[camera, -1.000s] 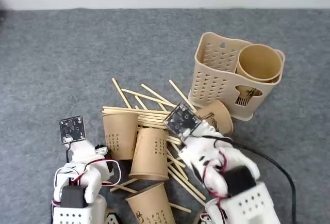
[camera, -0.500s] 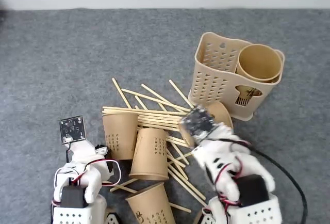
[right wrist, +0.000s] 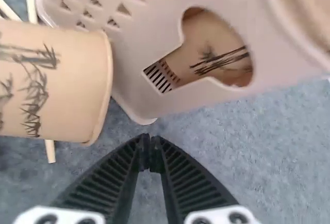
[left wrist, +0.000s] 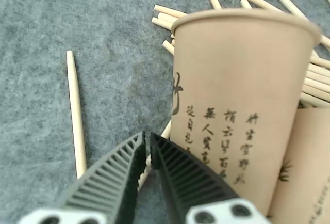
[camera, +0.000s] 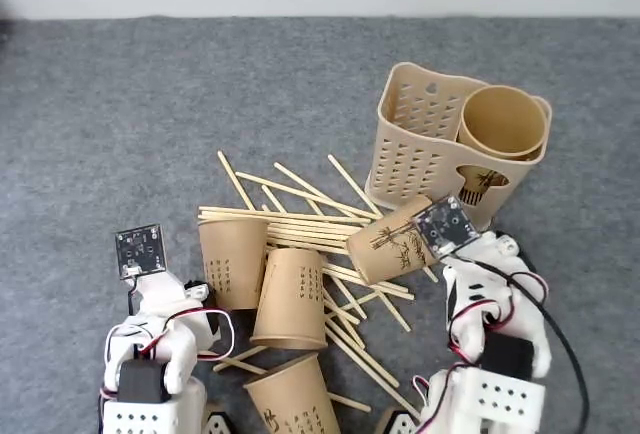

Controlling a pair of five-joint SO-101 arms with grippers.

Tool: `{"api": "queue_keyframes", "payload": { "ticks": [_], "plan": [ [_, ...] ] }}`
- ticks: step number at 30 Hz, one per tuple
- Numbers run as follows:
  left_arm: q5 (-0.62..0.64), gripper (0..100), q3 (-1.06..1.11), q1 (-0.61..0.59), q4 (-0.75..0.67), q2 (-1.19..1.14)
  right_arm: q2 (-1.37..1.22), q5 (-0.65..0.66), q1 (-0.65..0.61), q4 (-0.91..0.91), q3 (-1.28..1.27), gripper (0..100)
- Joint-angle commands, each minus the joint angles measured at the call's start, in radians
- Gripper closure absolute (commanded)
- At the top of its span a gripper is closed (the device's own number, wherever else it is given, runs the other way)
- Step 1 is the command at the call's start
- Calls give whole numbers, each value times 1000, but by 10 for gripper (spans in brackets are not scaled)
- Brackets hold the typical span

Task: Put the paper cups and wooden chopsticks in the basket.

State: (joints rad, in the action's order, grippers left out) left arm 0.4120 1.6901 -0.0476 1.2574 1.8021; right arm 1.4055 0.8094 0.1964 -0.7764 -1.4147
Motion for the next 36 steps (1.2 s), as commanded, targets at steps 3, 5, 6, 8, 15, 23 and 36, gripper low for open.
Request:
{"api": "queue_keyframes", "payload": {
  "ticks": [3, 5, 6, 8, 15, 23, 36],
  "plan": [
    [-5, 986, -8, 2, 3, 12, 10, 11, 12, 147, -68, 990],
    [-5, 986, -8, 2, 3, 12, 10, 11, 12, 162, -81, 990],
    [-5, 986, -8, 2, 3, 12, 10, 11, 12, 173, -89, 990],
    [-5, 986, -8, 2, 3, 12, 10, 9, 18, 196, -104, 990],
    [-5, 986, -8, 2, 3, 12, 10, 5, 27, 228, -164, 990],
    [-5, 986, -8, 2, 3, 12, 10, -132, -101, -108, -11, 990],
    [-5, 986, -8, 2, 3, 12, 12, -278, -381, -595, 316, 988]
  ]
}}
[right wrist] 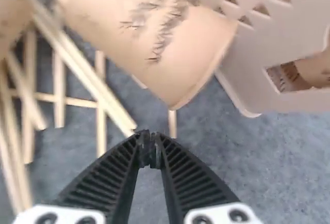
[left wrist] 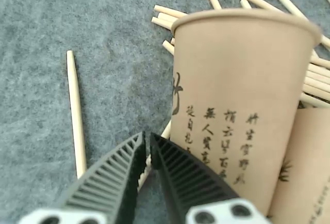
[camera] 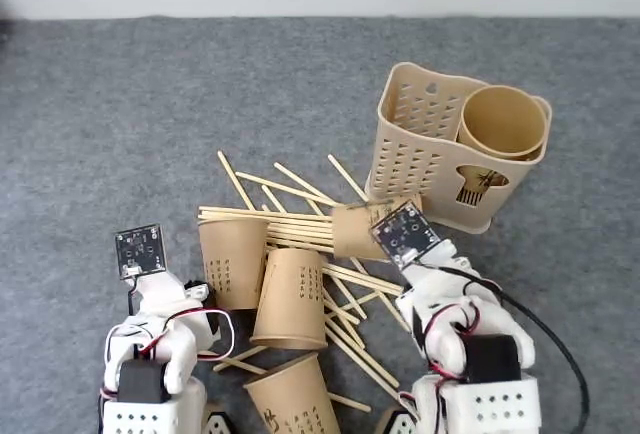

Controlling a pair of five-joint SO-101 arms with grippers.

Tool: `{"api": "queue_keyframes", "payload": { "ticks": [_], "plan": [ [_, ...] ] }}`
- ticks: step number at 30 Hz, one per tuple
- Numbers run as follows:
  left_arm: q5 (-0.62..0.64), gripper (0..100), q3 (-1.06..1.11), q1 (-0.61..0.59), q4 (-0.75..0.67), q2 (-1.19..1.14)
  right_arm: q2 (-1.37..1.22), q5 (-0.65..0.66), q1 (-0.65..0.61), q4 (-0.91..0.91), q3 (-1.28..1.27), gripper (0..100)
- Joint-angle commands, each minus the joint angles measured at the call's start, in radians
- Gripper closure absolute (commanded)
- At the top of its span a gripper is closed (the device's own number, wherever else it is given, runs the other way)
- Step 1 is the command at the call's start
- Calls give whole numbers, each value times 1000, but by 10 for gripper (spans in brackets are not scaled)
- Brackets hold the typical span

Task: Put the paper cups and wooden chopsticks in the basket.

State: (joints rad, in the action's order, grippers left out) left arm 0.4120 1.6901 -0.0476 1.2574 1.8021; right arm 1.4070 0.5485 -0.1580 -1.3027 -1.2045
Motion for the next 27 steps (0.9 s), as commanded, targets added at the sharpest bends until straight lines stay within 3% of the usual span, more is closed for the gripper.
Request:
{"api": "queue_keyframes", "payload": {
  "ticks": [1, 11, 21, 27],
  "plan": [
    [-5, 986, -8, 2, 3, 12, 10, -17, -28, -85, 127, 988],
    [-5, 986, -8, 2, 3, 12, -16, -17, -24, -102, 195, 987],
    [-5, 986, -8, 2, 3, 12, -429, -74, -27, -335, 631, 987],
    [-5, 986, -8, 2, 3, 12, -565, -46, -31, -291, 678, 984]
  ]
}}
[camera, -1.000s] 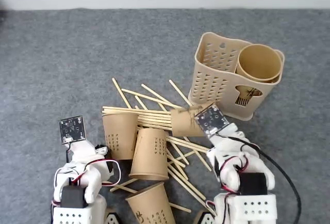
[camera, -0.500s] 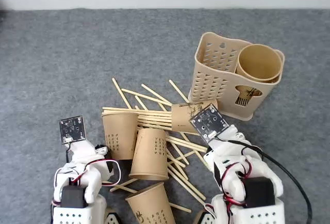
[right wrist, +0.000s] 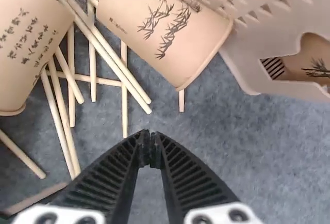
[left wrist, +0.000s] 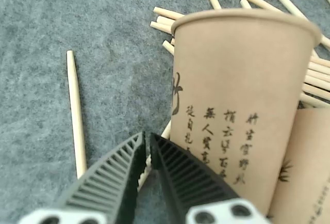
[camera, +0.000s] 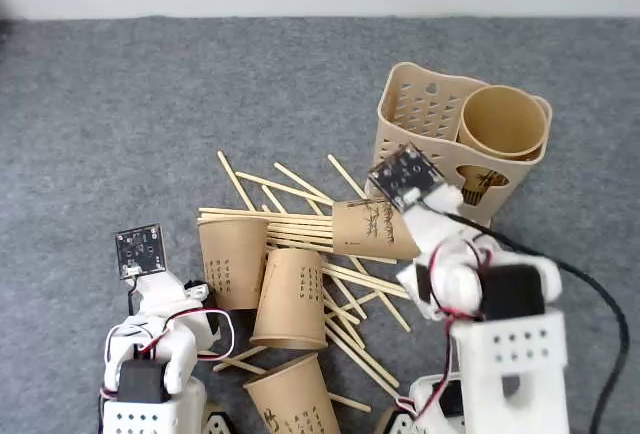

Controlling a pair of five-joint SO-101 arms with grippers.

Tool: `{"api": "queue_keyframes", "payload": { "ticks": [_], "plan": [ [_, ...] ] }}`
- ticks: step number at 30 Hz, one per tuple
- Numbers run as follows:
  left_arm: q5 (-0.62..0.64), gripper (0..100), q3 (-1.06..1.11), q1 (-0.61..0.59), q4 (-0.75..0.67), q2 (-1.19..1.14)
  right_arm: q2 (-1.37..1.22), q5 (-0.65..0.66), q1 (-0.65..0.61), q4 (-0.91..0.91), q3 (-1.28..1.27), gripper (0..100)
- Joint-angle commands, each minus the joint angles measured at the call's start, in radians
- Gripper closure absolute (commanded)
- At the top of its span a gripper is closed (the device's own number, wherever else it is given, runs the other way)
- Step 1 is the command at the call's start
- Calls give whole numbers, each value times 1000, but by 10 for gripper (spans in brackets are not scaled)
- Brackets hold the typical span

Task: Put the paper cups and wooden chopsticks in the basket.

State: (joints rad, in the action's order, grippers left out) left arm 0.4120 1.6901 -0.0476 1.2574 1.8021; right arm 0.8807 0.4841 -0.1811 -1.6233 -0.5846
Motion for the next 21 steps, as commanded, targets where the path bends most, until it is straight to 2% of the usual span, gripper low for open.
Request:
{"api": "queue_keyframes", "payload": {
  "ticks": [1, 3, 7, 21],
  "plan": [
    [-5, 986, -8, 2, 3, 12, -54, 32, -8, 47, 54, 972],
    [-5, 986, -8, 2, 3, 12, -79, 20, -4, 77, 40, 918],
    [-5, 986, -8, 2, 3, 12, -136, -140, -2, 159, -21, 804],
    [-5, 986, -8, 2, 3, 12, -407, -169, -4, 463, -97, 798]
  ]
}}
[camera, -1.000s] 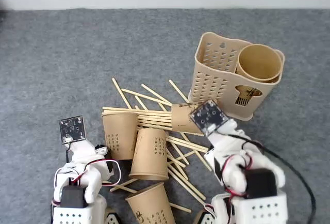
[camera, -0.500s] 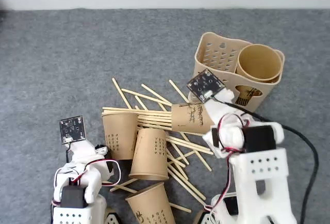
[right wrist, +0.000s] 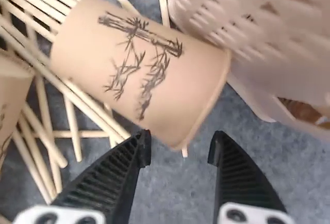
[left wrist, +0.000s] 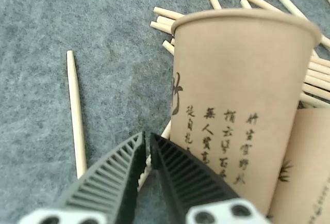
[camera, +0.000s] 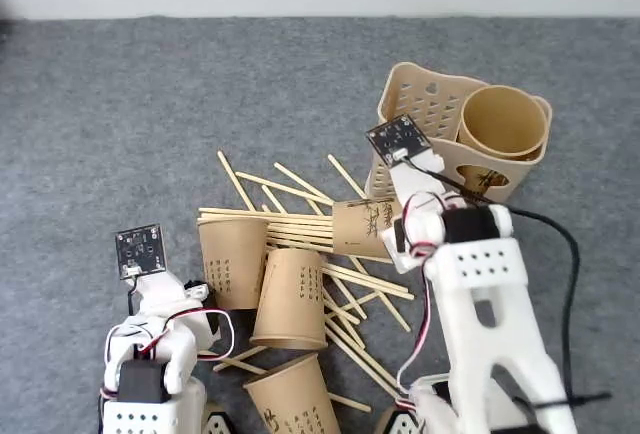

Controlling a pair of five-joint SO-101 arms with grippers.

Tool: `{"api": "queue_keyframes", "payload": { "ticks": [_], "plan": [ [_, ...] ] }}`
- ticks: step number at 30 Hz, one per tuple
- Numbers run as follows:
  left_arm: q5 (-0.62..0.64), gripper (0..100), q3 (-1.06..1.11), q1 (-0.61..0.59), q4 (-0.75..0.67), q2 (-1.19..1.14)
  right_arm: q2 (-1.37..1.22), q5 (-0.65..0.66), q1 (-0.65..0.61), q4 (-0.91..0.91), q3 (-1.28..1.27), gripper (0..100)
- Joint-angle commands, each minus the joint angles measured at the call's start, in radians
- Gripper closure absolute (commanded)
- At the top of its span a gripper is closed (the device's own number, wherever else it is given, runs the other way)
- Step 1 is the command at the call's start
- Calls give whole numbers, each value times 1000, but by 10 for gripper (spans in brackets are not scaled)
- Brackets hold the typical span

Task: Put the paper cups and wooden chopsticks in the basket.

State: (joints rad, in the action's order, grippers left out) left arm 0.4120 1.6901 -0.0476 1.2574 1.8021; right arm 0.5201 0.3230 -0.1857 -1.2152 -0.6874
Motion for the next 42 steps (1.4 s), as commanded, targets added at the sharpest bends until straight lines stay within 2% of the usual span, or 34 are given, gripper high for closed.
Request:
{"api": "queue_keyframes", "payload": {
  "ticks": [1, 7, 8, 14, 19, 27, 32, 36, 42],
  "plan": [
    [-5, 986, -8, 2, 3, 12, -71, -8, 2, 70, 6, 805],
    [-5, 986, -8, 2, 3, 12, -134, 3, -4, 84, 31, 985],
    [-5, 986, -8, 2, 3, 12, -134, 3, -2, 73, 40, 991],
    [-5, 986, -8, 2, 3, 12, -122, 38, -5, -59, 140, 990],
    [-5, 986, -8, 2, 3, 12, -5, 87, -15, -131, 152, 990],
    [-5, 986, -8, 2, 3, 12, 291, 138, -199, -311, 153, 990],
    [-5, 986, -8, 2, 3, 12, 418, 147, -222, -390, 262, 990],
    [-5, 986, -8, 2, 3, 12, 392, 224, -156, -498, 448, 990],
    [-5, 986, -8, 2, 3, 12, 257, 348, 87, -575, 758, 990]
  ]
}}
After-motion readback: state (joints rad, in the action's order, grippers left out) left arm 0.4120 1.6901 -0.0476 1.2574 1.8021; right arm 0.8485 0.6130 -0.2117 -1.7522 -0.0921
